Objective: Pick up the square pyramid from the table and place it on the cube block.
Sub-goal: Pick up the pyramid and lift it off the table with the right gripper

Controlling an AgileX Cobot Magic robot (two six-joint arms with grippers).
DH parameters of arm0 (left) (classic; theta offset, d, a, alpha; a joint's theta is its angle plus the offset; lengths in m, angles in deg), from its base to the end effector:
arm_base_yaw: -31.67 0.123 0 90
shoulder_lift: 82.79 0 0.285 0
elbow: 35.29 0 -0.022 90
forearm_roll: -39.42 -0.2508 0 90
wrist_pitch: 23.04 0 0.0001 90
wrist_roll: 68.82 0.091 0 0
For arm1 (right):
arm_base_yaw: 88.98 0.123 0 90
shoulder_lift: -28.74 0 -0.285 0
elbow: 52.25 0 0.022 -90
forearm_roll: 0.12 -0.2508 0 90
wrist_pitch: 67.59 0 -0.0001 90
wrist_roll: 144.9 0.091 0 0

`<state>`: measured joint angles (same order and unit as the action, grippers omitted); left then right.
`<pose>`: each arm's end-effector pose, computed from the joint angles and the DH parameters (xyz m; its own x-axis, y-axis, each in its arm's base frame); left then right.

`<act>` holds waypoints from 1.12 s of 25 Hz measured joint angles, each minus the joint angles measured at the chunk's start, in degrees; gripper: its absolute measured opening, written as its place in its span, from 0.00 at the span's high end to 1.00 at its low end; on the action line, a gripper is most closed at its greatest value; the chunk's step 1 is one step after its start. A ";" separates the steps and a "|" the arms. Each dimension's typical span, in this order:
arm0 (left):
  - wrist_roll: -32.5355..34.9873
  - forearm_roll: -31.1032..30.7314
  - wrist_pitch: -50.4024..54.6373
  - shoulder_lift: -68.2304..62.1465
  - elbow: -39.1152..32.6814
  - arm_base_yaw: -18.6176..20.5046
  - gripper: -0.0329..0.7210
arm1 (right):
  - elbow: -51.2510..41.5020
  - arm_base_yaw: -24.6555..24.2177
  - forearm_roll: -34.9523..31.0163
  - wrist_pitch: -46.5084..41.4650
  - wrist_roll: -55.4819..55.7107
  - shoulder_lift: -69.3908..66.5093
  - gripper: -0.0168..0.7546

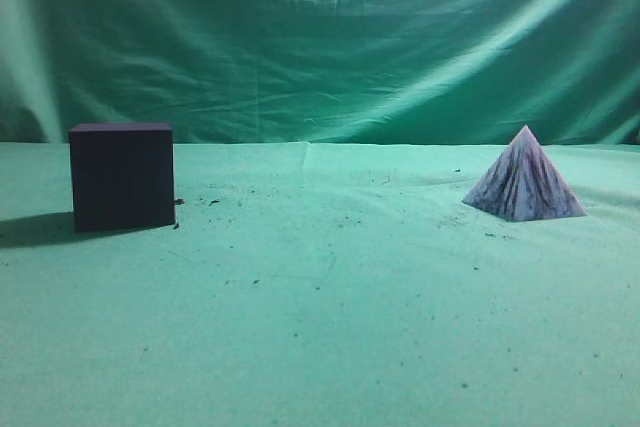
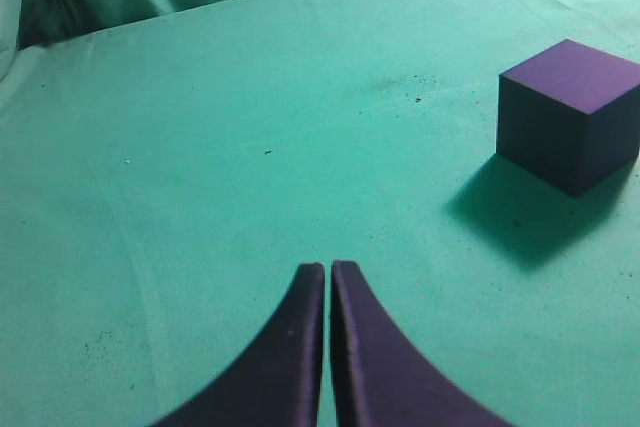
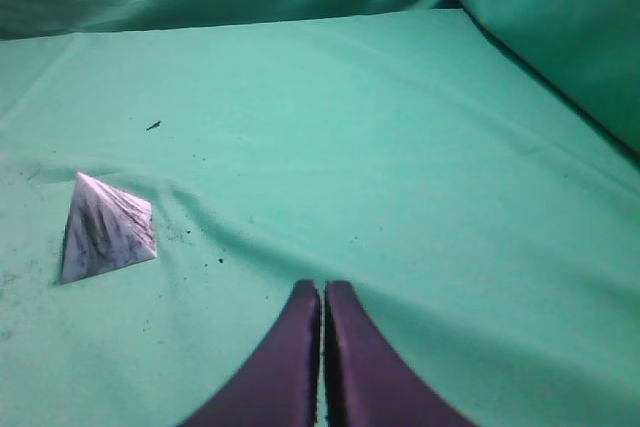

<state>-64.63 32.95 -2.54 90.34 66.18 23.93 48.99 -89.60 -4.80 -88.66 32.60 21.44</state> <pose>0.0528 -0.0035 0.1743 -0.2479 0.2132 -0.9450 0.1434 0.9728 0.1819 0.0530 0.0021 0.1716 -0.2939 0.0358 -0.9552 -0.0076 0.9992 0.0398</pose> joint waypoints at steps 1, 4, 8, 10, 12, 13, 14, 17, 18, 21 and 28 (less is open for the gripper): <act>0.00 0.00 0.00 0.00 0.00 0.00 0.96 | 0.00 0.00 0.00 0.00 0.05 0.00 0.98; 0.00 0.00 0.00 0.00 0.00 0.00 0.96 | 0.00 0.00 0.00 0.00 0.05 0.00 0.98; 0.00 0.00 0.00 0.00 0.00 0.00 0.96 | -0.03 0.00 -1.09 1.06 0.15 0.00 0.98; 0.00 0.00 0.00 0.00 0.00 0.00 0.96 | -0.13 0.00 -3.93 6.10 0.28 0.00 0.98; 0.00 0.00 0.00 0.00 0.00 0.00 0.96 | -0.15 0.00 -5.42 14.55 0.28 0.00 0.98; 0.00 0.00 0.00 0.00 0.00 0.00 0.96 | -0.15 0.00 -5.93 18.85 0.28 0.00 0.98; 0.00 0.00 0.00 0.00 0.00 0.00 0.96 | 0.15 0.00 -6.38 20.98 0.28 0.00 0.98; 0.00 0.00 0.00 0.00 0.00 0.00 0.96 | 6.35 0.00 -6.50 15.89 -0.40 -0.56 0.98; 0.00 0.00 0.00 0.00 0.00 0.00 0.96 | 9.97 0.00 -5.85 12.09 -1.16 -2.17 0.98; 0.00 0.00 0.00 0.00 0.00 0.00 0.96 | 20.01 0.00 -3.18 -0.61 -1.87 -10.91 0.98; 0.00 0.00 0.00 0.00 0.00 0.00 0.96 | 33.60 1.73 -2.30 -21.82 -4.29 -31.51 0.98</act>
<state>-64.63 32.95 -2.54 90.34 66.18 23.93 82.59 -87.87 -7.10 -110.48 28.31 -10.07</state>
